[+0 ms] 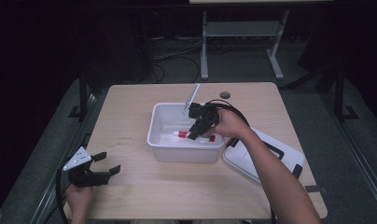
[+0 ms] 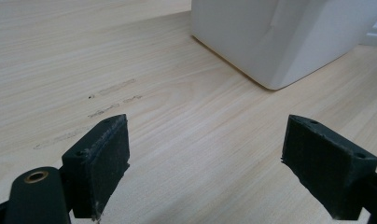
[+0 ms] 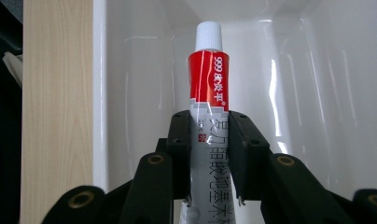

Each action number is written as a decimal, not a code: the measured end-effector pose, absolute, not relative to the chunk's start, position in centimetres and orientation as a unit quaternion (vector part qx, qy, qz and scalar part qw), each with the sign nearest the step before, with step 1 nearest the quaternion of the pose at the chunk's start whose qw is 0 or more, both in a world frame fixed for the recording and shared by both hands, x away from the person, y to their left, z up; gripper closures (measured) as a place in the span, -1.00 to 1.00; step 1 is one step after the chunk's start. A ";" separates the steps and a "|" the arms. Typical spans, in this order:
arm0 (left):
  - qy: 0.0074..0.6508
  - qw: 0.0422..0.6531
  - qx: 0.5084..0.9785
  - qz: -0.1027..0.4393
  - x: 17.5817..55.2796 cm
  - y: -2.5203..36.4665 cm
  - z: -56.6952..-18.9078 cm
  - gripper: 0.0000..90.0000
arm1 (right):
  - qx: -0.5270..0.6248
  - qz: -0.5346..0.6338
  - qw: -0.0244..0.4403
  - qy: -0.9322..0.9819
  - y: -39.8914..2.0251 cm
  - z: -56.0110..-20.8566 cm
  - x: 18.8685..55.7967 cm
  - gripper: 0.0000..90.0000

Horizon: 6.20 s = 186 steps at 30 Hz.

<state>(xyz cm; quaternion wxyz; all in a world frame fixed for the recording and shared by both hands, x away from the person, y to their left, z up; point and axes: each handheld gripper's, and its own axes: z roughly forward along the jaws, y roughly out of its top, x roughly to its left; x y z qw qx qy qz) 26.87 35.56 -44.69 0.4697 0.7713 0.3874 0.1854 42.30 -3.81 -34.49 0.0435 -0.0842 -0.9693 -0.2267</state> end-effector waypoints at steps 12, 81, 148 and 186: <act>0.388 0.470 0.771 0.185 26.9 35.6 -44.7 -0.68 | -0.088 -0.213 0.050 -0.972 -3.6 -35.6 42.4 0.58; 0.386 0.466 0.775 0.183 26.9 35.5 -44.8 -0.68 | -0.137 -0.242 0.004 -0.960 -8.6 -29.8 40.0 0.01; 0.387 0.465 0.775 0.184 27.0 35.5 -44.8 -0.68 | -0.240 -0.230 -0.032 -0.943 -19.7 -30.3 37.9 -0.15; 0.387 0.460 0.778 0.184 27.0 35.3 -44.8 -0.68 | -0.301 -0.210 -0.015 -0.930 -25.3 -35.1 37.7 -0.14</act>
